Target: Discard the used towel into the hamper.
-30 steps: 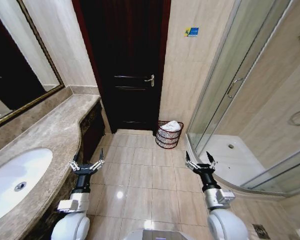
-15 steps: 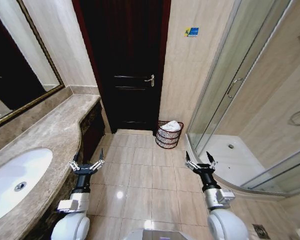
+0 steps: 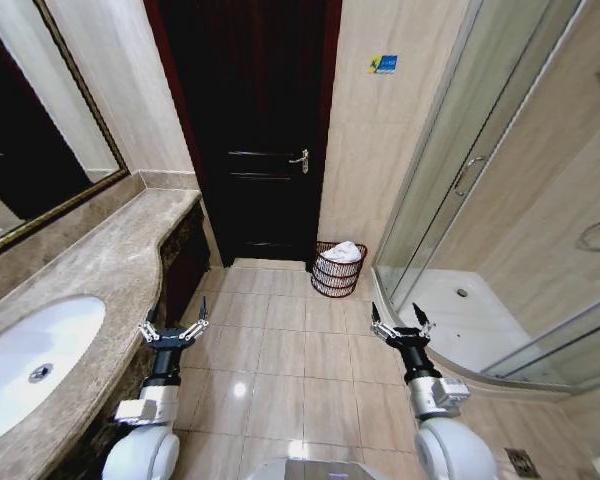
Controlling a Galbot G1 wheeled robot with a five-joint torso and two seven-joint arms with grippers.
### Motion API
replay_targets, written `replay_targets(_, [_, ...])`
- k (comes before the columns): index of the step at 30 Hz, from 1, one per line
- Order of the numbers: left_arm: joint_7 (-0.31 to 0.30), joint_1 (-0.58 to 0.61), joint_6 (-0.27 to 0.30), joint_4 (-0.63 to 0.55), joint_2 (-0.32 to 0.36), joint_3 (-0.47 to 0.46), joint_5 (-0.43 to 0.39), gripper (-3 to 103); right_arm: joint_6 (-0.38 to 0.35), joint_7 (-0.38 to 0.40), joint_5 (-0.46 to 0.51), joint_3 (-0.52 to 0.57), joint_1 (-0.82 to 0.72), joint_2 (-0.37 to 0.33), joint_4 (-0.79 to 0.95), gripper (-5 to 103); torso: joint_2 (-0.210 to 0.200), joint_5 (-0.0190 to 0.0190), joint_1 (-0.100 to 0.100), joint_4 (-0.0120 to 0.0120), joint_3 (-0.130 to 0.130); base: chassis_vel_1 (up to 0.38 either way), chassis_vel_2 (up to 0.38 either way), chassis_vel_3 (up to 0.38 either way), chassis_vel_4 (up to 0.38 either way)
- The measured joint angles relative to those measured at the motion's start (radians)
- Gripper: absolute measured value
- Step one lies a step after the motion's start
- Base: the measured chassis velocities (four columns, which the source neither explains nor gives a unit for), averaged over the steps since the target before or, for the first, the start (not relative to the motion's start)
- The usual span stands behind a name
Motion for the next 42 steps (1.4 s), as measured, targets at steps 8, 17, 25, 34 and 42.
replay_targets(8, [0.000, 0.000, 0.000, 0.000, 0.000, 0.000, 0.000, 100, 0.000, 0.000, 0.000, 0.000, 0.000, 0.000, 0.000, 100, 0.000, 0.0000, 0.000, 0.0000, 0.000, 0.000, 0.000, 0.000, 0.000])
replay_targets(17, [0.000, 0.000, 0.000, 0.000, 0.000, 0.000, 0.000, 100, 0.000, 0.000, 0.000, 0.000, 0.000, 0.000, 0.000, 100, 0.000, 0.0000, 0.000, 0.0000, 0.000, 0.000, 0.000, 0.000, 0.000])
replay_targets(25, [0.000, 0.000, 0.000, 0.000, 0.000, 0.000, 0.000, 100, 0.000, 0.000, 0.000, 0.000, 0.000, 0.000, 0.000, 100, 0.000, 0.0000, 0.000, 0.0000, 0.000, 0.000, 0.000, 0.000, 0.000])
replay_targets(34, [0.000, 0.000, 0.000, 0.000, 0.000, 0.000, 0.000, 100, 0.000, 0.000, 0.000, 0.000, 0.000, 0.000, 0.000, 100, 0.000, 0.0000, 0.000, 0.0000, 0.000, 0.000, 0.000, 0.000, 0.000])
replay_targets(42, [0.000, 0.000, 0.000, 0.000, 0.000, 0.000, 0.000, 100, 0.000, 0.000, 0.000, 0.000, 0.000, 0.000, 0.000, 100, 0.000, 0.0000, 0.000, 0.0000, 0.000, 0.000, 0.000, 0.000, 0.000])
